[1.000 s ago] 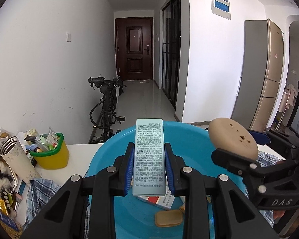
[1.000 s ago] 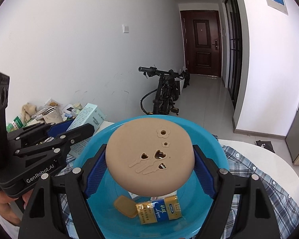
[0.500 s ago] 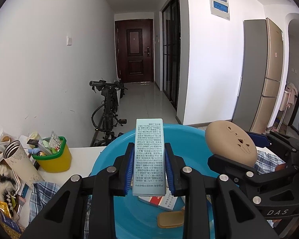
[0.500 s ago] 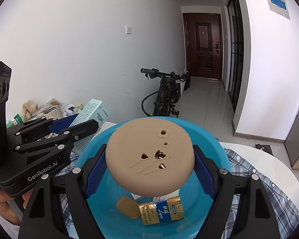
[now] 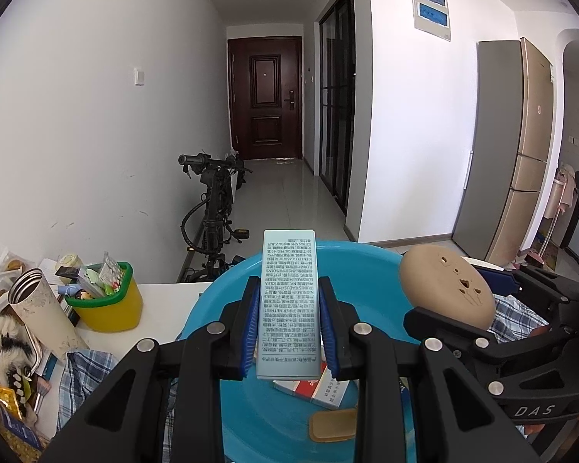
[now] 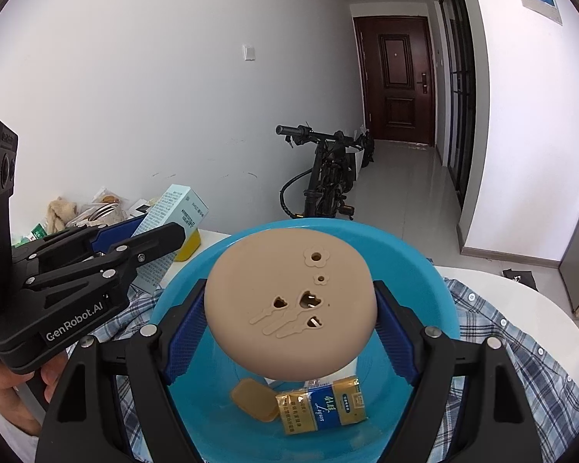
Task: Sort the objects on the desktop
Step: 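Lower the green box into the basin and open the left tool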
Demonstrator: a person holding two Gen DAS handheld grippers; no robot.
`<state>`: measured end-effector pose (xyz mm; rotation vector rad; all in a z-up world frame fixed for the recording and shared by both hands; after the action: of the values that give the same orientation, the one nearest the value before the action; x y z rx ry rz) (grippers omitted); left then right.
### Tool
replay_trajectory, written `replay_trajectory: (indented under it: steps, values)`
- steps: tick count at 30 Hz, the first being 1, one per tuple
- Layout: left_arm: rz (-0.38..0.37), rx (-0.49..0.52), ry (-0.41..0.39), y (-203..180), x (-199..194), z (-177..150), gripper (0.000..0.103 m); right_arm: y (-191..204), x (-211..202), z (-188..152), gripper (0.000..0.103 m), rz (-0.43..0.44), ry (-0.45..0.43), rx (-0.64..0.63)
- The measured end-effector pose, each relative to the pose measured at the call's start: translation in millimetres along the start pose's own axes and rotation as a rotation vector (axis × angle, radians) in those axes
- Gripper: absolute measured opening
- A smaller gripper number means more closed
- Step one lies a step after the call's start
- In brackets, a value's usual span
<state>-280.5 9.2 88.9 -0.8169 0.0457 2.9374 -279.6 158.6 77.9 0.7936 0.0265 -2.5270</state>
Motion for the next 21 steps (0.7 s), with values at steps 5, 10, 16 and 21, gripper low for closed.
replay_trajectory:
  steps: [5, 10, 16, 21]
  values:
    - [-0.011, -0.006, 0.011, 0.4, 3.5, -1.0, 0.03, 0.6, -1.2, 0.8, 0.079, -0.006, -0.003, -0.002]
    - [-0.008, -0.003, 0.019, -1.1, 7.0, -1.9, 0.03, 1.1, -4.2, 4.7, 0.079, -0.014, -0.014, -0.008]
    - [-0.004, -0.001, 0.02, -1.8, 7.8, -2.5, 0.03, 2.9, -3.4, 4.6, 0.079, -0.013, -0.011, -0.009]
    - [-0.008, 0.002, 0.021, -2.2, 8.2, -3.1, 0.03, 5.3, -1.8, 5.2, 0.079, -0.011, -0.006, -0.013]
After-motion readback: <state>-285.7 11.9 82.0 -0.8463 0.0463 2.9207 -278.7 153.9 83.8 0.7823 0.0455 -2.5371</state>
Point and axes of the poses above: each gripper's, at about its wrist camera, not at the fingertips, and x roughly the way its jaws point, y to its left, z to its top, the point moved 4 cm from there along x, roughly the way its jaws point, and after that the axes turned 1 degree about y, right-handed, at the moved point
